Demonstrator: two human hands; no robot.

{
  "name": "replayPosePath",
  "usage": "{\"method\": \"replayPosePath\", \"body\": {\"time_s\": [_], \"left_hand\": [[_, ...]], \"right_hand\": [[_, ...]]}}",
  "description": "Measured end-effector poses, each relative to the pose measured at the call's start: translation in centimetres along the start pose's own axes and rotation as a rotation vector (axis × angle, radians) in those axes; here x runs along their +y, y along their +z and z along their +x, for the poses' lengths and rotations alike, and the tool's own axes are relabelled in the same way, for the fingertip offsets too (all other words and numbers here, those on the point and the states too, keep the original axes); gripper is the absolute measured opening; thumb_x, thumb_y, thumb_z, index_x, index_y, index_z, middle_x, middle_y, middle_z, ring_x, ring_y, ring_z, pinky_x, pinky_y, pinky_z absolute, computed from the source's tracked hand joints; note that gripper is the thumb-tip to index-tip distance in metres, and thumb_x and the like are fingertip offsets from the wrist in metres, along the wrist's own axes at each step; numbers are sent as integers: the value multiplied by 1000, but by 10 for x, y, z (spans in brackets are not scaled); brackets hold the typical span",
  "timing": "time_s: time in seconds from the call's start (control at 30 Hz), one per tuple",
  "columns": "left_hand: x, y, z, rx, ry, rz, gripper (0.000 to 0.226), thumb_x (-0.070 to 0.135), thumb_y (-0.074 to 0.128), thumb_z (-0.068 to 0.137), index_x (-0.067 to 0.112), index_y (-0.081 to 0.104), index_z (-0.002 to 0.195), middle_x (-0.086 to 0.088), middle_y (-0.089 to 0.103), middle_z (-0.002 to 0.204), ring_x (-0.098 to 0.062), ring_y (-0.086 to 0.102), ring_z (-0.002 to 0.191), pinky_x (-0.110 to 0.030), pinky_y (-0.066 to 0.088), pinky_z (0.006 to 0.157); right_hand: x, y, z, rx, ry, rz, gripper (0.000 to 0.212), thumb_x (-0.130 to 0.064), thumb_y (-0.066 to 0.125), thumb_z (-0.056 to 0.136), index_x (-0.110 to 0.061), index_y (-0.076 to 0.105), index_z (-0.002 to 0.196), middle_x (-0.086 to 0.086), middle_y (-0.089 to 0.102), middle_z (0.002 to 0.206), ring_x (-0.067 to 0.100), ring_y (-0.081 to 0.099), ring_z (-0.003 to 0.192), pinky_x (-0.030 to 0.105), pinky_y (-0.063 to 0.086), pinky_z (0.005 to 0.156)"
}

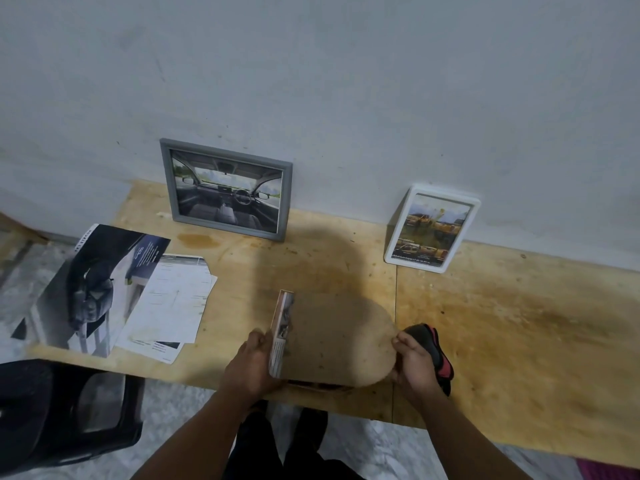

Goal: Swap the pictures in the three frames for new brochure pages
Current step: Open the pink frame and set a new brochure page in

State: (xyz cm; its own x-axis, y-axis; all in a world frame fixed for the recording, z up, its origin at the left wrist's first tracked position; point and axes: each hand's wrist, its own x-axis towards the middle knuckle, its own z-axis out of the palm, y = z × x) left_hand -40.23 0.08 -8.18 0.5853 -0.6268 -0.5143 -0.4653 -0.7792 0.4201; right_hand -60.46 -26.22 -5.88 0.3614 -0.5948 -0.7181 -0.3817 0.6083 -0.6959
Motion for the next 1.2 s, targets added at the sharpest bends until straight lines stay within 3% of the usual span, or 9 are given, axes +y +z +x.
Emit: {"method": "replayPosePath", "body": {"time_s": [0.1, 0.2, 0.3, 0.43, 0.6, 0.7, 0.83, 1.03, 1.2], "left_hand": [[-2, 1, 1, 15, 14, 15, 108, 53, 85, 67, 26, 26, 154, 0, 36, 135, -23, 53, 118, -39, 59, 86], [-3, 2, 1, 13, 27, 22, 111, 52, 87, 68, 24, 24, 155, 0, 37, 139, -21, 52, 121, -33, 59, 85], [-3, 2, 1, 31, 34, 40, 112, 53, 87, 68, 25, 23, 156, 1, 36, 138, -19, 51, 122, -29, 57, 82], [-1, 2, 0, 33, 25, 72, 113, 54, 85, 71, 22, 20, 158, -1, 36, 142, -20, 50, 125, -30, 56, 85], [-1, 4, 1, 22, 7, 88, 117, 57, 85, 68, 23, 18, 159, -2, 35, 144, -23, 51, 126, -35, 58, 88], [-2, 4, 1, 28, 19, 89, 118, 56, 86, 68, 24, 17, 159, 0, 33, 144, -22, 50, 127, -35, 58, 87], [-2, 4, 1, 27, 25, 96, 119, 56, 86, 69, 22, 17, 160, -1, 32, 146, -23, 51, 128, -35, 58, 88], [1, 5, -2, 23, 37, 136, 117, 54, 87, 71, 18, 19, 159, -3, 29, 149, -23, 54, 127, -34, 57, 89], [5, 1, -4, 11, 27, 133, 115, 55, 85, 72, 18, 19, 158, -3, 28, 151, -25, 53, 126, -36, 56, 89]], "right_hand": [[-27, 7, 9, 50, -61, 48, 28, -18, 45, 107, -13, 70, 119, 13, 68, 87, 27, 53, 63, 33, 33, 50], [-64, 26, 26, 122, -131, 53, 29, -16, 43, 107, -15, 69, 121, 11, 68, 86, 23, 54, 62, 34, 38, 49], [-104, 55, 41, 164, -152, 54, 30, -11, 46, 106, -23, 68, 121, 6, 75, 98, 22, 67, 80, 36, 56, 65], [-128, 77, 65, 139, -145, 15, 33, -10, 51, 105, -20, 64, 134, 2, 71, 106, 19, 67, 89, 30, 57, 65], [-118, 84, 77, 214, -176, -53, 53, -10, 54, 99, -18, 46, 151, 11, 57, 145, 28, 62, 121, 43, 55, 102], [-94, 78, 49, 254, -315, -333, 46, -14, 53, 102, -19, 51, 147, -1, 59, 133, 19, 59, 115, 36, 52, 96], [-35, 59, 20, 14, -506, -931, 37, -28, 60, 99, -24, 61, 135, -1, 59, 130, 19, 60, 117, 34, 54, 93], [19, 51, 3, -19, -459, -1604, 113, -90, 49, 73, -29, 12, 160, 7, 8, 165, 33, 18, 148, 53, 28, 114], [43, 52, 8, 12, -433, -1641, 120, -93, 41, 73, -25, 1, 163, 13, -11, 170, 41, 2, 154, 64, 19, 115]]}}
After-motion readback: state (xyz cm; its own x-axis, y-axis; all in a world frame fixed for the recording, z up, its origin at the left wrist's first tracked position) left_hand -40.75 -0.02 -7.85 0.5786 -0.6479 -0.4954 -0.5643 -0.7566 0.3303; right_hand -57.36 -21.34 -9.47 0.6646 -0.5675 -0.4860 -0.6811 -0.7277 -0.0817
